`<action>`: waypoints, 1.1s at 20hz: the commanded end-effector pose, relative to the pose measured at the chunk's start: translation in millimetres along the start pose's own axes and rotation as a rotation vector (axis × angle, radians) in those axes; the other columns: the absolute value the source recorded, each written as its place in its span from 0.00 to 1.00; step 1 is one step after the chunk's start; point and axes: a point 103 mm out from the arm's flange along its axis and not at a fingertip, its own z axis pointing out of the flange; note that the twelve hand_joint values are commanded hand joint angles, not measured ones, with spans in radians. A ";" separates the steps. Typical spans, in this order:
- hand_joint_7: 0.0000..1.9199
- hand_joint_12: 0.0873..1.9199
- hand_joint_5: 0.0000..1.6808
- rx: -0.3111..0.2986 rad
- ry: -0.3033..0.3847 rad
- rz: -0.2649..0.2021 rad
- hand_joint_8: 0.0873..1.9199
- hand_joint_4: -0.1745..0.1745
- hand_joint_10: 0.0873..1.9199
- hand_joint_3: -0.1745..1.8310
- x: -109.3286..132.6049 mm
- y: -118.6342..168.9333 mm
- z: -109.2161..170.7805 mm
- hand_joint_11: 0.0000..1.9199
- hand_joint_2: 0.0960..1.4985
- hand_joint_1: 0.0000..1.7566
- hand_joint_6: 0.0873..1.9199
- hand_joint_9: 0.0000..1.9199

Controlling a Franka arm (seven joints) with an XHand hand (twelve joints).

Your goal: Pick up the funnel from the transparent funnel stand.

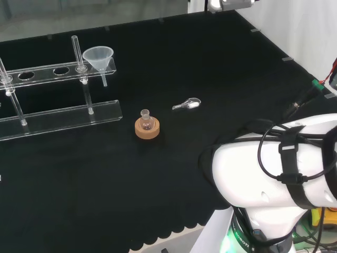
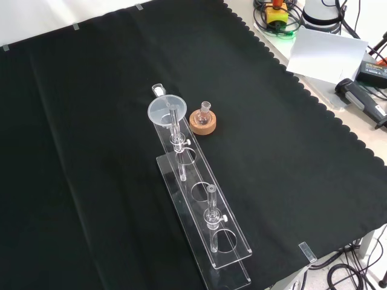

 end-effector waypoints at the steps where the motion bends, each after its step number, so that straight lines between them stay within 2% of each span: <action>1: 0.00 0.61 0.00 -0.014 -0.005 -0.005 0.00 0.65 0.00 0.27 0.4 1.6 0.8 0.00 0.28 0.17 0.00 0.00; 4: 0.00 0.61 0.00 -0.025 0.005 -0.017 0.00 0.65 0.00 0.19 2.5 8.0 3.3 0.00 0.34 0.16 0.00 0.00; 12: 0.00 0.57 0.00 -0.056 0.026 -0.053 0.00 0.65 0.00 0.15 17.9 34.0 12.0 0.00 0.36 0.16 0.00 0.00; 13: 0.00 0.50 0.00 -0.059 0.031 -0.058 0.00 0.65 0.00 0.14 21.3 37.5 13.4 0.00 0.37 0.16 0.00 0.00; 16: 0.00 0.11 0.00 -0.079 0.055 -0.079 0.00 0.65 0.00 0.12 31.3 47.5 19.1 0.00 0.38 0.16 0.00 0.00; 17: 0.00 0.03 0.00 -0.092 0.066 -0.088 0.00 0.65 0.00 0.12 34.4 50.2 21.2 0.00 0.39 0.16 0.00 0.00; 18: 0.00 0.00 0.00 -0.109 0.077 -0.095 0.00 0.64 0.00 0.12 37.4 53.0 23.3 0.00 0.39 0.16 0.00 0.00; 22: 0.00 0.00 0.00 -0.088 0.115 -0.118 0.00 0.65 0.00 0.11 51.3 68.2 33.4 0.00 0.39 0.17 0.00 0.00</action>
